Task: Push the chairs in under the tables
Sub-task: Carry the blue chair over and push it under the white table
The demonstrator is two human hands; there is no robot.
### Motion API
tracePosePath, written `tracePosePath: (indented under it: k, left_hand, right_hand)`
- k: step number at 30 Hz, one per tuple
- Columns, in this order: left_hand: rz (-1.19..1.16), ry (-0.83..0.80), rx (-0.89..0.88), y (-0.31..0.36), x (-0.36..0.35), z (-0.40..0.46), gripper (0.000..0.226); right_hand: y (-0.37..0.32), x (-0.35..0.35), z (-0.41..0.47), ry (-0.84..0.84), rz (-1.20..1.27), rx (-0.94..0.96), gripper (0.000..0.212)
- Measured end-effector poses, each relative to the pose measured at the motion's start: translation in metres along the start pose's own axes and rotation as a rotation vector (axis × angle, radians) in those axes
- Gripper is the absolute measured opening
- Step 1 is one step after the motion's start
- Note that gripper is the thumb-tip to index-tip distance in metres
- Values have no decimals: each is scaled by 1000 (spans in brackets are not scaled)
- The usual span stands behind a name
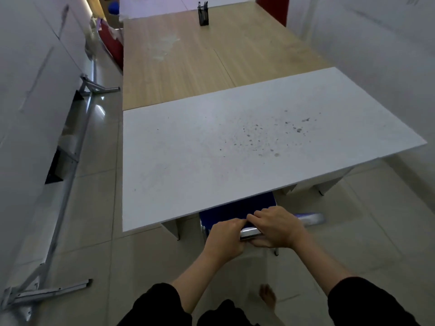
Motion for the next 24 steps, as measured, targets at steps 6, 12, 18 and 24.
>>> tracePosePath:
  k: [6, 12, 18, 24]
  left_hand:
    - [14, 132, -98, 18, -25, 48, 45]
    - [98, 237, -122, 22, -15, 82, 85]
    - [114, 260, -155, 14, -15, 86, 82]
    - [149, 180, -151, 6, -5, 81, 73]
  right_hand:
    - [65, -3, -5, 15, 151, 79, 52]
    - [102, -6, 10, 267, 276, -237, 70]
    - [101, -14, 15, 217, 201, -171, 72]
    - [88, -11, 23, 125, 271, -220, 65]
Point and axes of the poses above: each hand's wrist, its own z-axis towards the middle knuckle, its own x-axis out of the back of the hand, y = z × x, the point moved 2 cm from there along z, towards the middle knuckle, and after that the axes turned 13 degrees about -z, right-handed, at the moved point
